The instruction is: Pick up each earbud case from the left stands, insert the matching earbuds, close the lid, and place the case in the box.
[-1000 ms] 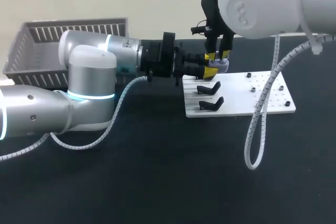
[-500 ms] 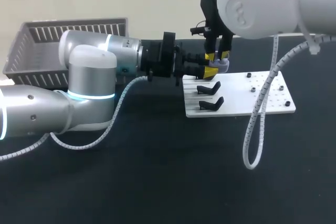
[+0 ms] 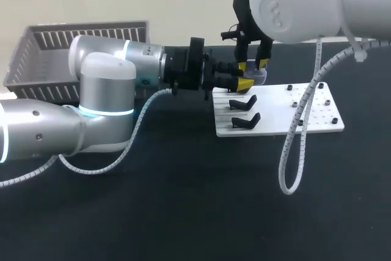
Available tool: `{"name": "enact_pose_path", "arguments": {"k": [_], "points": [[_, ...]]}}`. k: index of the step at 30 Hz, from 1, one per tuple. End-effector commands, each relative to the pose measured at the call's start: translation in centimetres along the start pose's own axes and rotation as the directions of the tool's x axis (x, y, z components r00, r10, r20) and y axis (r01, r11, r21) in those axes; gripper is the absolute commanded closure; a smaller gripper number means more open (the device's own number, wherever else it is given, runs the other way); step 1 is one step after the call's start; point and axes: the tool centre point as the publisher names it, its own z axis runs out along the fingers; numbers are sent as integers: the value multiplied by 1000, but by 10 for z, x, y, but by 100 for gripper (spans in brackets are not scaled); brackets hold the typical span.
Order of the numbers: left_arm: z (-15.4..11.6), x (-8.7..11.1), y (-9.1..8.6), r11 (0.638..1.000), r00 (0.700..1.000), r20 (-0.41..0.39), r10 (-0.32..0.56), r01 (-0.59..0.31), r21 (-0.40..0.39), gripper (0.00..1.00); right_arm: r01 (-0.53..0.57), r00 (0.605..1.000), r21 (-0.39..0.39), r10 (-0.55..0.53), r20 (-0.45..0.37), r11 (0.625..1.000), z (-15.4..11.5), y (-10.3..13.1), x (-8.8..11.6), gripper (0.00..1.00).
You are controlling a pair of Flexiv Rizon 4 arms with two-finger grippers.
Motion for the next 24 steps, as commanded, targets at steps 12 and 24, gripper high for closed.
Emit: {"name": "enact_pose_path", "arguments": {"k": [12,24], "points": [[0,0,-1,1000,1000,2,2,-2,-2,100,-243,967,-51,246,64,969,-22,-31,-40,0],[0,0,-1,1000,1000,2,2,-2,-2,100,-340,940,19,341,-17,940,24,-60,-60,0]]}}
